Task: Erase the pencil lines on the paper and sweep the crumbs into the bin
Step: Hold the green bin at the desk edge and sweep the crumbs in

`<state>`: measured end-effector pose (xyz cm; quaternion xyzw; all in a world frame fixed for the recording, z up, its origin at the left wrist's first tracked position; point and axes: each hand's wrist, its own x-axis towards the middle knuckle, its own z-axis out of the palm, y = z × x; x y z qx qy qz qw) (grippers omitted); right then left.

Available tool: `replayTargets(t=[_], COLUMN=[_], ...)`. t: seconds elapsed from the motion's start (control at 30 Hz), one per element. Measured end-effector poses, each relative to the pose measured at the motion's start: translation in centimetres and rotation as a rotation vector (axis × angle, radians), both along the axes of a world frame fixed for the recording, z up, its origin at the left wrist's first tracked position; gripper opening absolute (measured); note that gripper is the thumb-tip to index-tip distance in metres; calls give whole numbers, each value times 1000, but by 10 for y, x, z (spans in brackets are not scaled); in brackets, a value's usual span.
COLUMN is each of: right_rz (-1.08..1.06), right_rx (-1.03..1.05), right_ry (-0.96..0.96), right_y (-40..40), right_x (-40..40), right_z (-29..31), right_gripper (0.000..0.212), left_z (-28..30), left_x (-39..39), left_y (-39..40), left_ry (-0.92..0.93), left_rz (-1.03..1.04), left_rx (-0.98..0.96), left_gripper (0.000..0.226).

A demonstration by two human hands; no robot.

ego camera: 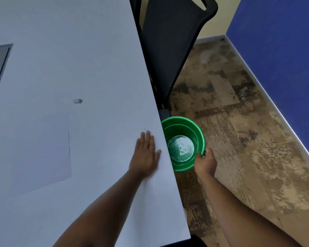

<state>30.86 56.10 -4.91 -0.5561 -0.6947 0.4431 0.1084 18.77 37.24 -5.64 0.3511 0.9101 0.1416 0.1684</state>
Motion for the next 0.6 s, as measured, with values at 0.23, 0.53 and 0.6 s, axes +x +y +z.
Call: replayTargets(t=[0.23, 0.53, 0.6], right_rz=[-59, -114, -115], right_rx=[-37, -119, -133], right_ry=[31, 67, 75], right_y=[-10, -10, -12], right_x=[10, 23, 25], right_z=[1, -1, -3], right_gripper=[14, 11, 10], left_z=[4, 4, 3], left_x=[43, 9, 13], left_y=[26, -2, -1], left_ry=[-37, 49, 8], left_rz=[-221, 248, 268], left_rx=[141, 57, -34], left_gripper=[71, 83, 94])
